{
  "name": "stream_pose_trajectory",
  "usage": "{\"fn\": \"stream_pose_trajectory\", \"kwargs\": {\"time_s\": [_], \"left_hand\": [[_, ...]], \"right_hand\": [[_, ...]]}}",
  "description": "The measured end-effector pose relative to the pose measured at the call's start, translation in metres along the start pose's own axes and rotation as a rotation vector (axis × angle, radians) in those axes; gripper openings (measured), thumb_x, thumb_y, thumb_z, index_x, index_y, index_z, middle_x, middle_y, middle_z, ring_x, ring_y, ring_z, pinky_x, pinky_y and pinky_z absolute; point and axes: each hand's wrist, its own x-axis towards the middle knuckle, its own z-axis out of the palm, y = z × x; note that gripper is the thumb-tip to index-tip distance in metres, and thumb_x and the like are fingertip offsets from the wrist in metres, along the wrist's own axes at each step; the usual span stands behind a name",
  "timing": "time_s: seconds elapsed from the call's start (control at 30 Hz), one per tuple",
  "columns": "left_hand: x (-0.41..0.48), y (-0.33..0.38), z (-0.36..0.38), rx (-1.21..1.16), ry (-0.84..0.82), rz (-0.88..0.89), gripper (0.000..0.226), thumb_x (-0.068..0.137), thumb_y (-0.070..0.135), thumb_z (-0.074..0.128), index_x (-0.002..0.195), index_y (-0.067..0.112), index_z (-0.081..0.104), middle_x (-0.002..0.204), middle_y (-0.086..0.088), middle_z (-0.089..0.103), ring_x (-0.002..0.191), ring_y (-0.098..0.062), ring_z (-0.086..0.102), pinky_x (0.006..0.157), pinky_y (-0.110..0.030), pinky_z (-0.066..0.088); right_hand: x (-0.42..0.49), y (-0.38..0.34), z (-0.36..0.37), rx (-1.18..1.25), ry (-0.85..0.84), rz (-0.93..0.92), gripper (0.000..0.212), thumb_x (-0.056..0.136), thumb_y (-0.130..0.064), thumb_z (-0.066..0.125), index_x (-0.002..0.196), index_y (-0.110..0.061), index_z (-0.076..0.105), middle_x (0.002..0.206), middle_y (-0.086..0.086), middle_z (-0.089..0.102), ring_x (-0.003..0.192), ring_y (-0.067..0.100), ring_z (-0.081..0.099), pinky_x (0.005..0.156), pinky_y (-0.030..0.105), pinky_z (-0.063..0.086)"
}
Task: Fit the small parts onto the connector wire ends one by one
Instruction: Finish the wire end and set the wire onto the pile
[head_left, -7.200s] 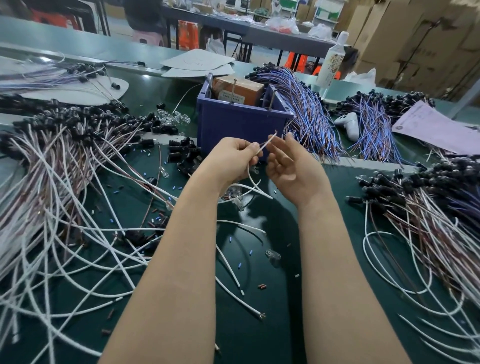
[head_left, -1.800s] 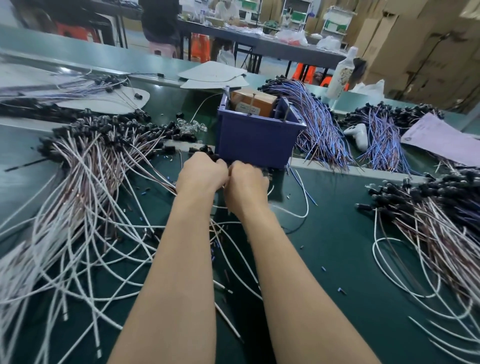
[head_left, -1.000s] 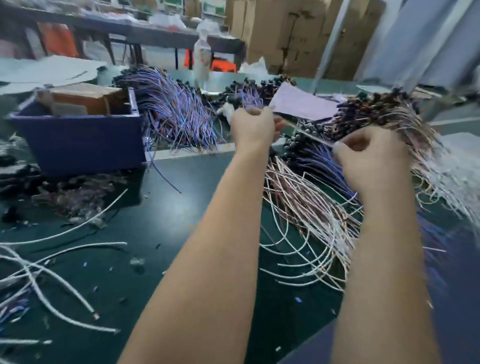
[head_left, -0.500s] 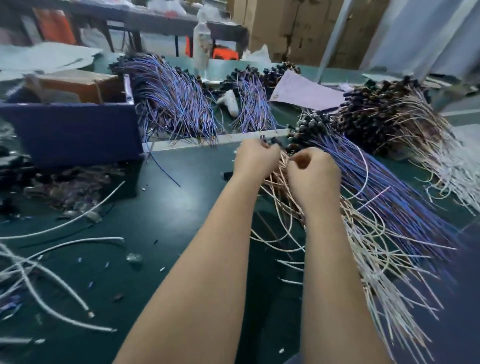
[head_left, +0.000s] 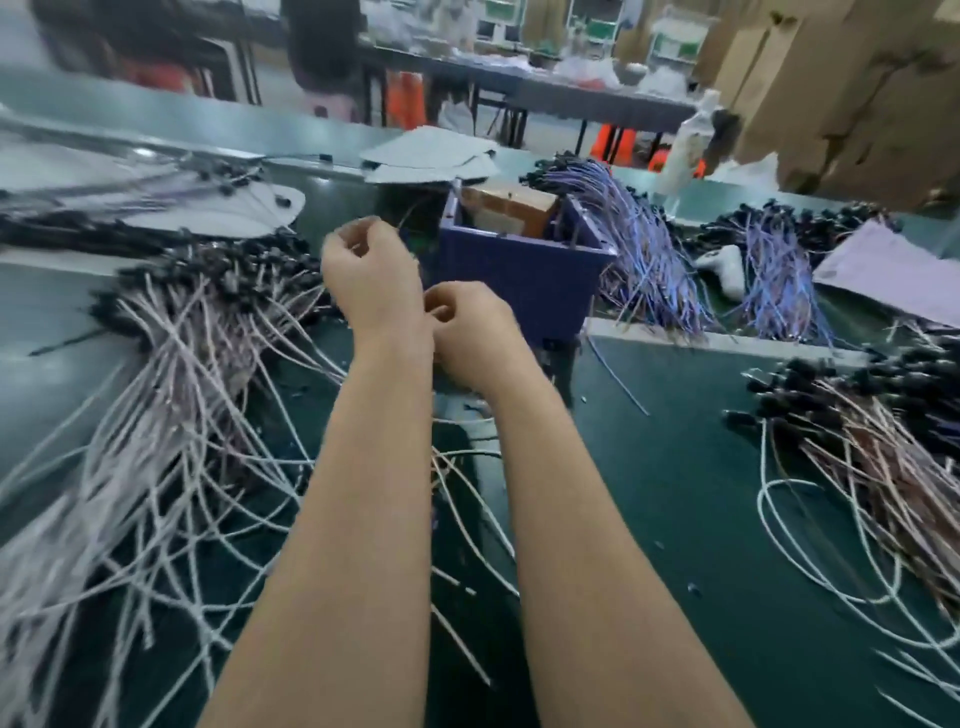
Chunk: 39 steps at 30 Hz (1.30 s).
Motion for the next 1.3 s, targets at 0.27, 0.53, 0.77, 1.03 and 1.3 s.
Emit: {"fn": "stream_pose_trajectory", "kwargs": {"time_s": [0.27, 0.53, 0.77, 1.03, 1.3], "left_hand": [[0.050, 0.021, -0.065, -0.088, 0.358, -0.052, 0.015, 0.094, 0.008, 0.041, 0.107, 0.011, 0.047, 0.124, -0.013, 0.053, 0.086, -0.016, 0.048, 0.069, -0.019, 0.042], [0.048, 0.022, -0.060, -0.099, 0.317, -0.016, 0.009, 0.094, 0.007, 0.041, 0.099, 0.015, 0.042, 0.100, -0.002, 0.052, 0.068, -0.006, 0.046, 0.052, -0.011, 0.036], [-0.001, 0.033, -0.010, 0.238, -0.350, 0.079, 0.041, 0.100, 0.034, 0.040, 0.062, 0.017, 0.042, 0.054, 0.003, 0.042, 0.046, -0.012, 0.034, 0.049, -0.024, 0.027], [-0.070, -0.001, 0.062, 0.529, -0.852, -0.193, 0.057, 0.098, 0.057, 0.023, 0.076, 0.012, 0.050, 0.042, 0.000, 0.054, 0.023, -0.007, 0.034, 0.036, -0.007, 0.025], [-0.080, -0.060, 0.066, 0.031, -0.688, -0.294, 0.030, 0.102, 0.018, 0.042, 0.073, 0.013, 0.047, 0.059, 0.001, 0.045, 0.036, -0.002, 0.034, 0.038, -0.015, 0.028]], "right_hand": [[0.043, -0.040, 0.105, -0.116, -0.193, 0.130, 0.010, 0.089, -0.012, 0.048, 0.081, -0.007, 0.052, 0.086, 0.012, 0.052, 0.076, 0.028, 0.045, 0.064, 0.031, 0.033], [0.044, -0.046, 0.067, 0.173, 0.198, -0.003, 0.019, 0.093, -0.021, 0.056, 0.102, -0.012, 0.070, 0.100, 0.004, 0.070, 0.090, 0.017, 0.062, 0.077, 0.023, 0.046], [0.023, -0.043, -0.046, 0.611, 0.723, -0.130, 0.008, 0.097, -0.012, 0.047, 0.091, -0.015, 0.052, 0.072, -0.004, 0.060, 0.058, 0.003, 0.056, 0.059, 0.020, 0.047], [-0.019, 0.032, -0.098, 1.385, 0.944, 0.107, 0.017, 0.097, -0.005, 0.042, 0.082, -0.009, 0.048, 0.049, -0.003, 0.053, 0.036, 0.004, 0.043, 0.037, 0.018, 0.036], [-0.040, 0.110, -0.104, 1.112, 1.194, 0.554, 0.016, 0.089, -0.013, 0.057, 0.083, -0.012, 0.042, 0.092, 0.011, 0.056, 0.071, 0.022, 0.052, 0.062, 0.030, 0.043]]}}
